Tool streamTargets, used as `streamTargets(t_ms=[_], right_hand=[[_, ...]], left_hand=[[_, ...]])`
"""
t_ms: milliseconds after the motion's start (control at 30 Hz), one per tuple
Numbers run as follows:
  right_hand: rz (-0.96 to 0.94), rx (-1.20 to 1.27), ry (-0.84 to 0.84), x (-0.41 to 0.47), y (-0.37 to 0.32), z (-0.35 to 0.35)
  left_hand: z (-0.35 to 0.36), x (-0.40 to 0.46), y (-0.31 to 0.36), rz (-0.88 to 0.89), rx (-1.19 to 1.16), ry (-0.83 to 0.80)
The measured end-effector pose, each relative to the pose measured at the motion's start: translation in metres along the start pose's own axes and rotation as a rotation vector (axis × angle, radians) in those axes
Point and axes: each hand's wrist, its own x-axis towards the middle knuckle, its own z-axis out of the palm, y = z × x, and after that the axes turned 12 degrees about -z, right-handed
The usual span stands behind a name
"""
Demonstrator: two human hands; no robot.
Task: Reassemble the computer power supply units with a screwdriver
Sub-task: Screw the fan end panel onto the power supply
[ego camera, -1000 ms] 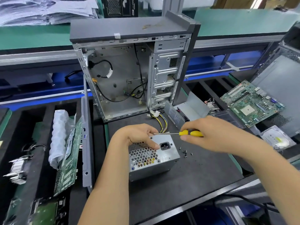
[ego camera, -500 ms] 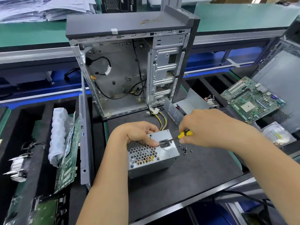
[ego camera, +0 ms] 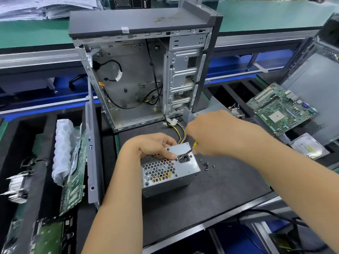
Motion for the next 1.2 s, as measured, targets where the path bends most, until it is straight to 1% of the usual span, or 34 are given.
streamTargets(t_ms=[133,867,1200], right_hand=[[-0.031,-0.059,0.015,0.008,-0.003,-0.01],[-0.034,-0.009,-0.031,0.002,0.003,-0.012],[-0.044,-0.017,-0.002,0.004,0.005,-0.006]], left_hand=[[0.001,-0.001,-0.001,0.017,0.011,0.032],[0.001,0.0,-0.001,0.002,0.022,0.049],[0.002,-0.001,0.001,-0.004,0.053,0.075]])
